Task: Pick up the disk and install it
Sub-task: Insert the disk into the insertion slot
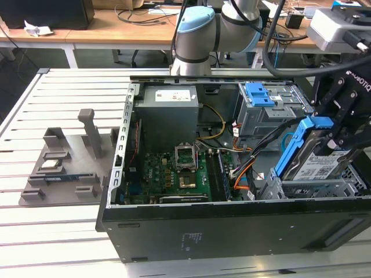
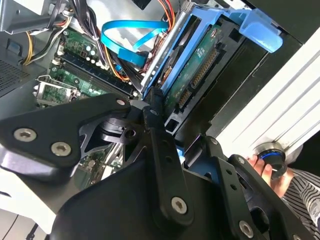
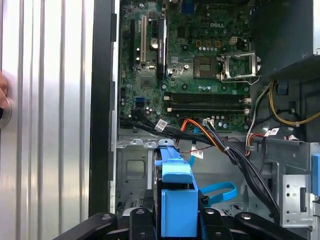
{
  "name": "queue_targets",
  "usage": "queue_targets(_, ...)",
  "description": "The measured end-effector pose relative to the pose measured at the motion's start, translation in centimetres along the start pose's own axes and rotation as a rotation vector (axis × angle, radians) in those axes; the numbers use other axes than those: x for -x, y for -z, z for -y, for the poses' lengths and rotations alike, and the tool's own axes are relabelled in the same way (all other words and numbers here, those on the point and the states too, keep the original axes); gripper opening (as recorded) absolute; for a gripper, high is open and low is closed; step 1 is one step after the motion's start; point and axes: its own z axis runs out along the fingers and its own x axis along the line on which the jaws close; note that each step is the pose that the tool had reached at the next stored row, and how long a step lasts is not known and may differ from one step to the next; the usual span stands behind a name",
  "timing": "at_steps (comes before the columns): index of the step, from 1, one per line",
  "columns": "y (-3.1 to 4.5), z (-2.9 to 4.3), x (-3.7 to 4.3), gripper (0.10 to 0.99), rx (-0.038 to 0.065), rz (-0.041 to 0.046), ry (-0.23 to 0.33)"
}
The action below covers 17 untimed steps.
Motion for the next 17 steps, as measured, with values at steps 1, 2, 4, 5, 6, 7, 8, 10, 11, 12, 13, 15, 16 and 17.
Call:
queue_targets(1, -0.19, 0.01, 0.00, 0.365, 0.000, 0.0001, 0.000)
queue_targets(2, -0.36, 0.02, 0.00, 0.365, 0.000, 0.0000, 0.000)
queue_targets(4, -0.64, 0.03, -0.01, 0.365, 0.000, 0.0000, 0.000)
queue_targets(5, -0.70, 0.03, -0.01, 0.365, 0.000, 0.0000, 0.000)
queue_targets(6, -0.72, 0.03, -0.01, 0.365, 0.000, 0.0000, 0.000)
queue_targets(7, -0.72, 0.03, -0.01, 0.365, 0.000, -0.0001, 0.000)
queue_targets(8, -0.72, 0.03, -0.01, 0.365, 0.000, -0.0001, 0.000)
queue_targets(10, -0.73, 0.03, -0.01, 0.365, 0.000, 0.0000, 0.000)
queue_targets(11, -0.74, 0.04, -0.01, 0.376, 0.000, 0.0003, 0.000)
queue_targets(12, -0.74, 0.04, -0.01, 0.376, 0.000, 0.0002, 0.000)
queue_targets(13, -0.74, 0.04, -0.01, 0.439, 0.000, 0.0001, 0.000)
queue_targets(15, -0.74, 0.04, -0.01, 0.439, 0.000, 0.0002, 0.000)
queue_targets(16, -0.73, 0.03, -0.01, 0.439, 0.000, 0.0000, 0.000)
queue_targets(17, -0.74, 0.04, -0.01, 0.439, 0.000, 0.0001, 0.000)
